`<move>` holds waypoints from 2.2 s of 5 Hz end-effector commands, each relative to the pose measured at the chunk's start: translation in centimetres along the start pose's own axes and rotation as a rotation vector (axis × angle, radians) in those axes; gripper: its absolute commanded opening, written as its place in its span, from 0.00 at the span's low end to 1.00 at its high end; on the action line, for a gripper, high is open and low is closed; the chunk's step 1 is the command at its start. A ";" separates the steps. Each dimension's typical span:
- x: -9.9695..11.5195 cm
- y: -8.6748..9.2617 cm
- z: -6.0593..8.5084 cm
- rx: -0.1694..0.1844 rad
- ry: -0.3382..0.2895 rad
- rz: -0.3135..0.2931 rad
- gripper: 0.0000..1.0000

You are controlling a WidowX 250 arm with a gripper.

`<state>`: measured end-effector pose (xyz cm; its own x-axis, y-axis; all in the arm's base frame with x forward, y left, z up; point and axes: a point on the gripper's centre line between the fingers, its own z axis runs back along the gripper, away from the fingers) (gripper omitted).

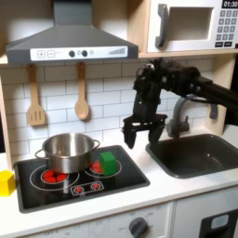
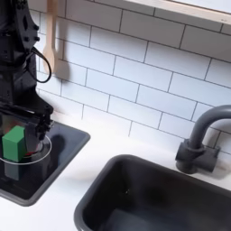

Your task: Reach green block

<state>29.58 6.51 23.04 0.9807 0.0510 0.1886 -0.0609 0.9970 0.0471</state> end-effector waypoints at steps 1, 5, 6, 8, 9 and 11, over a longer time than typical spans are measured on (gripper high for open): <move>1.1 1.5 -0.2 0.001 -0.012 0.020 1.00; 2.5 3.8 -1.7 -0.004 0.004 0.028 1.00; 2.9 3.4 -2.1 -0.002 0.007 0.026 1.00; 3.3 3.8 -3.3 0.003 0.020 0.050 1.00; 3.7 3.6 -3.8 0.002 0.019 0.048 1.00; 3.9 3.6 -4.6 0.005 0.030 0.053 1.00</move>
<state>34.01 10.66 19.14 0.9827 0.1059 0.1521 -0.1136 0.9926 0.0426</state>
